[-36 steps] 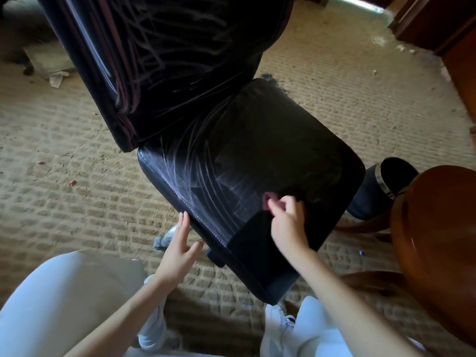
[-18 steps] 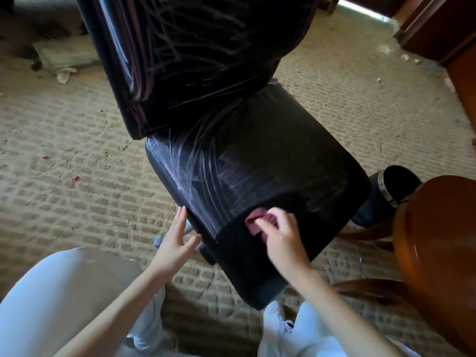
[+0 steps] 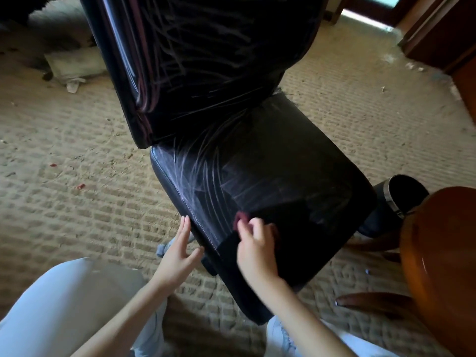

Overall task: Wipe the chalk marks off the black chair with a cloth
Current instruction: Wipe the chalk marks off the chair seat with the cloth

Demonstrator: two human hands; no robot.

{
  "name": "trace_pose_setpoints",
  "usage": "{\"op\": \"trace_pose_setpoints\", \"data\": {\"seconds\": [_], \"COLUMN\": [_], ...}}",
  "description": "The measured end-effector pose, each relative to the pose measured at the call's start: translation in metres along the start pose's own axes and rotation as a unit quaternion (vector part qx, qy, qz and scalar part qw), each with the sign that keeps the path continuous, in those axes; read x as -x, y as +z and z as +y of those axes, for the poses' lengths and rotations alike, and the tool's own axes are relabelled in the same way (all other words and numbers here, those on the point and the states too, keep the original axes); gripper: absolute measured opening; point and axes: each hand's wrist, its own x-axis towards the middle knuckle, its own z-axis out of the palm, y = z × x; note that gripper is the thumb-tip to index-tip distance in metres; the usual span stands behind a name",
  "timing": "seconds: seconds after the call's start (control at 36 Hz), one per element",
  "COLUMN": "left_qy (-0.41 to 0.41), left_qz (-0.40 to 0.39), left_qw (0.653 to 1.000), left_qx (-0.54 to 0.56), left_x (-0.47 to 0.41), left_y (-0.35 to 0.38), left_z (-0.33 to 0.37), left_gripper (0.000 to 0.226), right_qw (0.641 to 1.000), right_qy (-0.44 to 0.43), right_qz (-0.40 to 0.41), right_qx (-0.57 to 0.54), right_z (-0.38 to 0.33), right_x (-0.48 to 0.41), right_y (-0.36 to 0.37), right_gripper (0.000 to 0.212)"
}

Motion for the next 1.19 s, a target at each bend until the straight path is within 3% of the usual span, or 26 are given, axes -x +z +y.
{"op": "trace_pose_setpoints", "data": {"seconds": [0.11, 0.22, 0.28, 0.39, 0.47, 0.56, 0.67, 0.75, 0.83, 0.92, 1.03, 1.19], "left_qy": [-0.010, -0.003, -0.005, 0.000, 0.003, 0.007, 0.010, 0.012, 0.014, 0.014, 0.007, -0.013], "left_qz": [0.024, 0.026, 0.027, 0.022, 0.013, 0.004, -0.003, -0.003, -0.004, 0.007, 0.025, 0.023], "left_qw": [1.000, 1.000, 1.000, 1.000, 1.000, 1.000, 1.000, 1.000, 1.000, 1.000, 0.999, 0.998], "left_qx": [0.002, 0.008, 0.014, 0.017, 0.016, 0.004, 0.003, 0.007, 0.016, 0.013, 0.036, 0.058], "left_x": [-0.004, -0.004, -0.005, -0.005, -0.004, -0.005, -0.006, -0.006, -0.005, -0.006, -0.007, -0.010], "left_y": [-0.002, -0.001, -0.001, -0.001, -0.001, -0.001, 0.000, -0.001, -0.002, -0.003, -0.006, -0.007], "left_z": [-0.006, -0.007, -0.007, -0.006, -0.007, -0.011, -0.014, -0.010, -0.007, -0.008, -0.005, -0.007], "left_gripper": [0.101, 0.101, 0.102, 0.094, 0.075, 0.074, 0.075, 0.075, 0.075, 0.077, 0.113, 0.089], "right_qw": [0.993, 0.949, 0.939, 0.972, 0.986, 0.999, 0.990, 0.985, 0.990, 0.996, 0.995, 0.961], "right_qy": [-0.113, -0.283, -0.310, -0.214, -0.151, -0.032, 0.138, 0.169, 0.125, 0.042, -0.059, -0.206], "right_qz": [-0.027, -0.139, -0.147, -0.096, -0.070, -0.011, -0.015, -0.021, -0.037, -0.055, -0.074, -0.147], "right_qx": [0.014, 0.030, 0.022, -0.032, -0.003, 0.002, -0.003, -0.028, -0.043, -0.052, -0.045, -0.112], "right_z": [-0.025, -0.023, -0.018, -0.006, 0.030, 0.078, 0.108, 0.096, 0.064, 0.026, -0.017, -0.026], "right_x": [0.027, 0.044, 0.039, -0.005, -0.046, -0.077, -0.090, -0.087, -0.073, -0.046, -0.018, -0.002], "right_y": [0.005, 0.001, -0.005, -0.029, -0.040, -0.042, -0.035, -0.023, -0.010, 0.000, 0.002, -0.008], "right_gripper": [0.036, 0.032, 0.032, 0.019, 0.024, 0.038, 0.033, 0.024, 0.018, 0.032, 0.042, 0.030]}}
